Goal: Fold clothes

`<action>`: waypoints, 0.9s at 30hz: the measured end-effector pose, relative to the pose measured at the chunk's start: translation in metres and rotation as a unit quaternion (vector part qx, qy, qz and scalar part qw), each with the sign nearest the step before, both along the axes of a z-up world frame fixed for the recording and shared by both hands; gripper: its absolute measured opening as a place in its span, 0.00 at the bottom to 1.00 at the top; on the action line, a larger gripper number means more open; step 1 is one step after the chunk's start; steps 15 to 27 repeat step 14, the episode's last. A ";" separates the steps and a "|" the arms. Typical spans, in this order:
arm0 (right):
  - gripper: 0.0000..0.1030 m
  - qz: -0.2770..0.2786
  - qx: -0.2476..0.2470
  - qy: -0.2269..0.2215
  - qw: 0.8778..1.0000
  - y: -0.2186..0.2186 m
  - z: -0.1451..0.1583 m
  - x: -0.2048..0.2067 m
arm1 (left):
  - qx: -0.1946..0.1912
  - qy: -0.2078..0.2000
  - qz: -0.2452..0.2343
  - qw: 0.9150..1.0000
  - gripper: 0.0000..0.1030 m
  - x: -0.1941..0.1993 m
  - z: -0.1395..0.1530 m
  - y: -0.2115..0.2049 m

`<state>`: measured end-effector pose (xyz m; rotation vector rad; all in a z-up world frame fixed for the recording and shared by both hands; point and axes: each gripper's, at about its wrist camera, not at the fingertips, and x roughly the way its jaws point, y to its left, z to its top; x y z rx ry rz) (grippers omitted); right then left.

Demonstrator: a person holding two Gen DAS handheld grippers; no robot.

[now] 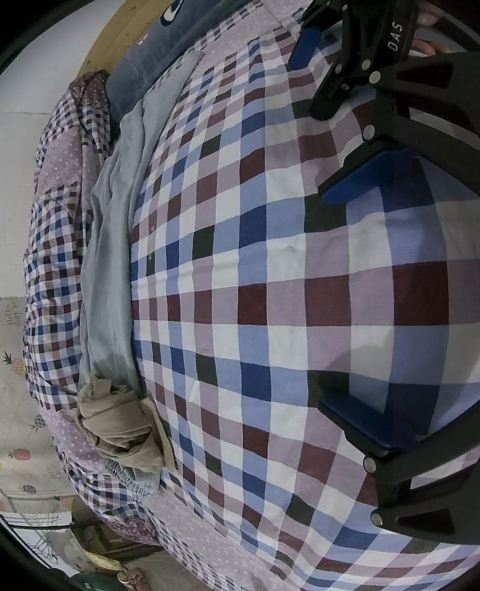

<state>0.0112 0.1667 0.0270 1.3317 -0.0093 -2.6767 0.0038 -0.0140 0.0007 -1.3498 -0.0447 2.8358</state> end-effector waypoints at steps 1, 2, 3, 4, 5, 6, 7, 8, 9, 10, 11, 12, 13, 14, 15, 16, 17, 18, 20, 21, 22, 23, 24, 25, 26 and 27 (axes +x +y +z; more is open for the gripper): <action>1.00 0.000 0.000 0.000 1.000 0.000 0.000 0.000 | 0.000 0.000 0.001 1.000 1.00 0.001 0.000 0.000; 1.00 0.000 0.000 0.000 1.000 0.000 0.000 0.000 | 0.000 0.000 0.001 1.000 1.00 0.001 0.000 0.001; 1.00 0.000 0.000 0.000 1.000 0.000 0.000 0.000 | 0.001 0.001 0.001 1.000 1.00 0.001 0.000 0.001; 1.00 0.000 0.000 0.000 1.000 0.000 0.000 0.000 | 0.001 0.001 0.001 1.000 1.00 0.001 0.001 0.001; 1.00 0.001 0.000 0.000 1.000 0.000 0.000 0.000 | 0.001 0.001 0.002 1.000 1.00 0.002 0.001 0.002; 1.00 0.001 0.000 0.000 1.000 0.000 0.000 0.000 | 0.001 0.001 0.002 1.000 1.00 0.002 0.001 0.002; 1.00 0.001 0.000 0.000 1.000 0.000 0.000 0.000 | 0.001 0.001 0.002 1.000 1.00 0.003 0.001 0.003; 1.00 0.001 0.000 0.001 1.000 0.000 0.000 0.000 | 0.001 0.002 0.003 1.000 1.00 0.003 0.001 0.003; 1.00 0.001 0.000 0.001 1.000 0.000 0.000 0.000 | 0.001 0.002 0.003 1.000 1.00 0.003 0.001 0.003; 1.00 0.001 0.000 0.001 1.000 0.001 0.000 0.000 | 0.002 0.002 0.003 1.000 1.00 0.003 0.001 0.003; 1.00 0.001 0.000 0.001 1.000 0.001 0.000 0.000 | 0.002 0.002 0.003 1.000 1.00 0.003 0.001 0.004; 1.00 0.001 0.000 0.001 1.000 0.001 0.000 0.000 | 0.003 0.003 0.003 1.000 1.00 0.003 0.001 0.004; 1.00 0.001 0.000 0.001 1.000 0.001 0.000 0.000 | 0.003 0.002 0.003 1.000 1.00 0.003 0.001 0.004; 1.00 0.001 0.000 0.001 1.000 0.000 0.000 0.000 | 0.002 0.002 0.004 1.000 1.00 0.003 0.001 0.004; 1.00 0.001 0.000 0.001 1.000 0.000 0.000 0.000 | 0.002 0.002 0.004 1.000 1.00 0.003 0.001 0.004; 1.00 0.001 0.000 0.001 1.000 0.000 0.000 0.000 | 0.002 0.002 0.004 1.000 1.00 0.003 0.001 0.004; 1.00 0.001 0.000 0.001 1.000 0.000 0.000 0.000 | 0.002 0.002 0.004 1.000 1.00 0.003 0.001 0.004; 1.00 0.001 0.000 0.001 1.000 0.000 0.000 0.000 | 0.002 0.002 0.004 1.000 1.00 0.003 0.001 0.004; 1.00 0.001 0.000 0.001 1.000 0.000 0.000 0.000 | 0.002 0.002 0.004 1.000 1.00 0.003 0.001 0.004; 1.00 0.001 0.000 0.001 1.000 0.000 0.000 0.000 | 0.002 0.002 0.004 1.000 1.00 0.003 0.001 0.004; 1.00 0.001 0.000 0.001 1.000 0.000 0.000 0.000 | 0.002 0.002 0.004 1.000 1.00 0.003 0.001 0.004; 1.00 0.001 0.000 0.001 1.000 0.000 0.000 0.000 | 0.002 0.002 0.004 1.000 1.00 0.003 0.001 0.004; 1.00 0.001 0.000 0.001 1.000 0.000 0.000 0.000 | 0.002 0.002 0.004 1.000 1.00 0.003 0.001 0.004; 1.00 0.001 0.000 0.001 1.000 0.000 0.000 0.000 | 0.002 0.002 0.004 1.000 1.00 0.003 0.001 0.004; 1.00 0.001 0.000 0.001 1.000 0.000 0.000 0.000 | 0.002 0.002 0.004 1.000 1.00 0.003 0.001 0.004; 1.00 0.001 0.000 0.001 1.000 0.000 0.000 0.000 | 0.002 0.002 0.004 1.000 1.00 0.003 0.001 0.004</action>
